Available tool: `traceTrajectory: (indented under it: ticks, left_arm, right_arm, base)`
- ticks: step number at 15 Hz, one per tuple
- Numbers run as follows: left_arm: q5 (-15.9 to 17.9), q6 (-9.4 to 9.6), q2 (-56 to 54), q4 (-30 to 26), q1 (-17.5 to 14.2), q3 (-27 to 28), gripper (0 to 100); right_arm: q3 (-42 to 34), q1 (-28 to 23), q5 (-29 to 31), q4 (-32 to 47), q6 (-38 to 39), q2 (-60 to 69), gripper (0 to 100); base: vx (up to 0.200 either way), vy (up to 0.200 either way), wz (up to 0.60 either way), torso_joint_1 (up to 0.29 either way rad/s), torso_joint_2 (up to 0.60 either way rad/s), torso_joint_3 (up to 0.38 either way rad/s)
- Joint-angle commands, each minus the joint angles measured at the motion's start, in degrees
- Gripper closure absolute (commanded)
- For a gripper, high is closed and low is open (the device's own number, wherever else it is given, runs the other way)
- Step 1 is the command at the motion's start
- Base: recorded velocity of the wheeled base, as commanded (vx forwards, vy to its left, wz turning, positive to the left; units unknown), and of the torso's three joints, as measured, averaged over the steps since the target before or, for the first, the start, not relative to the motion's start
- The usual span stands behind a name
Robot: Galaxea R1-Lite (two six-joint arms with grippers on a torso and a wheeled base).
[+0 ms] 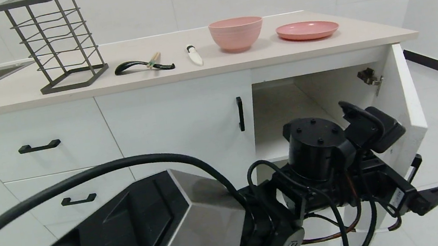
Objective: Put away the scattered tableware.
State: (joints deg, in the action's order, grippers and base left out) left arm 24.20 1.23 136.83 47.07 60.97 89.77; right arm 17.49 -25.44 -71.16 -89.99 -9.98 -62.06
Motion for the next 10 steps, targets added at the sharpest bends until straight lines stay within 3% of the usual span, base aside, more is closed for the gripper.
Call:
traceTrajectory:
  ticks: [1,3,4,5,8,10]
  left_arm:
    - [-0.20,0.00,2.39,-0.13,0.82,2.25,0]
    - [1.73,0.00,8.54,-0.49,6.36,10.86,0]
    - [1.73,0.00,8.54,-0.49,6.36,10.86,0]
    - [1.82,0.00,9.69,-0.49,10.58,12.45,0]
    - [1.29,-1.85,9.42,0.57,9.61,12.27,0]
    - [1.11,-2.90,5.73,2.77,4.51,10.34,0]
  right_arm:
    - [1.67,0.04,0.14,-0.01,-0.04,0.19,0]
    - [3.51,0.13,0.14,-0.01,0.05,0.80,0]
    - [3.51,0.13,0.14,-0.01,0.05,0.80,0]
    - [3.60,0.39,0.14,-0.01,0.05,2.38,0]
    - [5.18,1.36,0.14,-0.01,0.05,5.46,0]
    - [6.59,3.12,0.14,-0.01,-0.04,8.62,0]
  base:
    - [0.000,0.000,0.00,0.000,0.00,0.000]
    - [0.000,0.000,0.00,0.000,0.00,0.000]
    - [0.000,0.000,0.00,0.000,0.00,0.000]
    - [0.000,0.000,0.00,0.000,0.00,0.000]
    - [0.000,0.000,0.00,0.000,0.00,0.000]
    - [0.000,0.000,0.00,0.000,0.00,0.000]
